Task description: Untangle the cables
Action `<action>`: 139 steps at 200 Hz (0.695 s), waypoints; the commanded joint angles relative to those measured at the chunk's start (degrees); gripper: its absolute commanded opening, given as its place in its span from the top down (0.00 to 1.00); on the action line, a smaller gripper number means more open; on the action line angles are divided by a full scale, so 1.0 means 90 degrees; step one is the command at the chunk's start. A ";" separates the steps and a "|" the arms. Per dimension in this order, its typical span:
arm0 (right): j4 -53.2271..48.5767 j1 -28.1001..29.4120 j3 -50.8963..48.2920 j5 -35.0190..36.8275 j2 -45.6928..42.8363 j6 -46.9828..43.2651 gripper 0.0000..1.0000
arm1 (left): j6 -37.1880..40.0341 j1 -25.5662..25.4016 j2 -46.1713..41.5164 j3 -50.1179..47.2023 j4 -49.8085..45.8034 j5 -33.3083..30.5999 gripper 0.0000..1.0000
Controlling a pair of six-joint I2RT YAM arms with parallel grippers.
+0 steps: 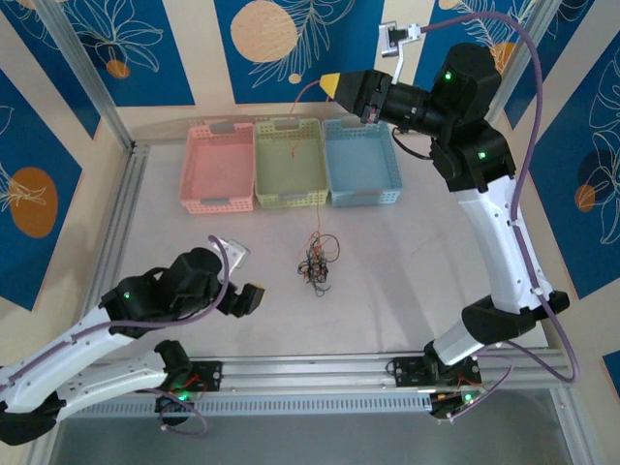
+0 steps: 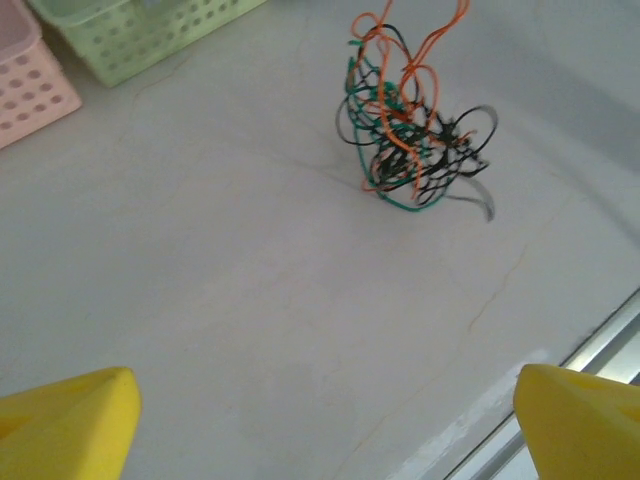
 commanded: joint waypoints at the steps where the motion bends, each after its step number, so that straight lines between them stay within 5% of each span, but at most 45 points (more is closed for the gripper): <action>1: -0.0064 0.0005 0.0429 -0.0161 0.0074 0.0116 1.00 | -0.0234 0.0054 0.0129 -0.0245 0.1014 0.0679 0.07; 28: -0.0123 -0.0030 -0.0242 0.0072 -0.0220 -0.0232 1.00 | -0.0400 0.0044 0.0602 -0.0797 0.2239 0.0920 0.10; 78: 0.0926 -0.0297 -0.3432 0.0521 -0.1490 -0.0556 1.00 | -0.0377 0.0044 0.1673 -0.1420 0.4038 0.1052 0.10; 117: 0.1222 -0.0768 -0.5794 0.2388 -0.3082 -0.0947 1.00 | -0.0303 0.0064 0.2276 -0.1582 0.4709 0.1055 0.07; 139: 0.1417 -0.1463 -0.7017 0.2633 -0.4040 -0.0463 1.00 | -0.0331 0.0081 0.2737 -0.1494 0.5021 0.1082 0.07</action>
